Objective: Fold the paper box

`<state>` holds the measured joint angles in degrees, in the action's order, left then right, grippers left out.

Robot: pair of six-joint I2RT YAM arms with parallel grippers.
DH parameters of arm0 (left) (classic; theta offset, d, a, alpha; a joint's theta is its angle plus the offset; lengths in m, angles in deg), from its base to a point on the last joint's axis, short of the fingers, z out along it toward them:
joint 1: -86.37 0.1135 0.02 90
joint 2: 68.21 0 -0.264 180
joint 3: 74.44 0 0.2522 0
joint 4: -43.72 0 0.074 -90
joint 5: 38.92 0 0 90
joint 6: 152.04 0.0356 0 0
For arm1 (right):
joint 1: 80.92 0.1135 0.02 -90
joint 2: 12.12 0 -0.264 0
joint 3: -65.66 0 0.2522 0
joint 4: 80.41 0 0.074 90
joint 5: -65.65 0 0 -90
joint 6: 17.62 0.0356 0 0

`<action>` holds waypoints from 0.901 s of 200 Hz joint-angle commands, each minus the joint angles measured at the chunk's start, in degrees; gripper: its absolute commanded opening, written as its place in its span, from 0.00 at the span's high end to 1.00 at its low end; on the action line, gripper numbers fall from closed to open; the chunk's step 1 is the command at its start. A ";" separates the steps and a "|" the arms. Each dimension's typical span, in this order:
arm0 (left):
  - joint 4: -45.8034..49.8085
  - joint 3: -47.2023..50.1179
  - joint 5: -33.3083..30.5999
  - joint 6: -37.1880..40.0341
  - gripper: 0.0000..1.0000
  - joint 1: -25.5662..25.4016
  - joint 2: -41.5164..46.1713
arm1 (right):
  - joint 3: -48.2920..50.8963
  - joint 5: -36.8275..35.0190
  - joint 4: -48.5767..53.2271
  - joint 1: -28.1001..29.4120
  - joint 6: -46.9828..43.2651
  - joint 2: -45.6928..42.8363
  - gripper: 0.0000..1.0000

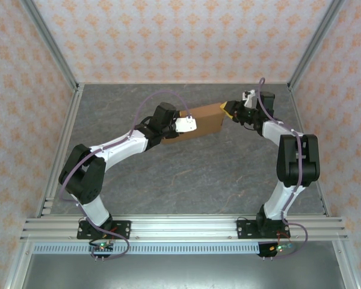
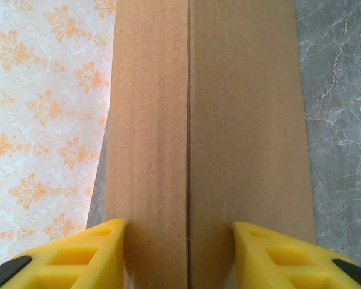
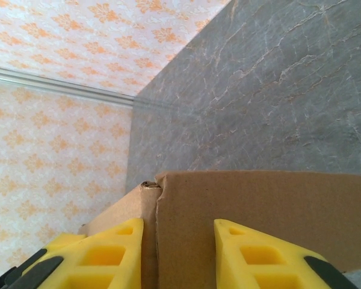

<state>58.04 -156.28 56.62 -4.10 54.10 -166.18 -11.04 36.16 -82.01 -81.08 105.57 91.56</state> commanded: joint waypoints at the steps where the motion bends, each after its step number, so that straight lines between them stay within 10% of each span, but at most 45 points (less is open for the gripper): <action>1: 5.22 2.16 -0.05 -1.85 0.55 -0.11 -0.92 | 2.91 -1.04 0.64 -0.17 2.51 3.99 0.73; 80: 5.93 2.51 0.19 -1.11 0.55 -0.11 -0.67 | -4.95 -5.88 8.93 -0.19 0.03 -4.85 0.42; 180: 6.93 1.17 0.48 -2.16 0.55 -0.10 -1.04 | -9.85 -6.24 18.73 1.84 -8.02 0.02 0.39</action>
<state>57.82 -155.97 56.67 -4.65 54.10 -166.08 -19.04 30.46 -66.95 -79.75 101.36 89.79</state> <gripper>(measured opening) 0.453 0.610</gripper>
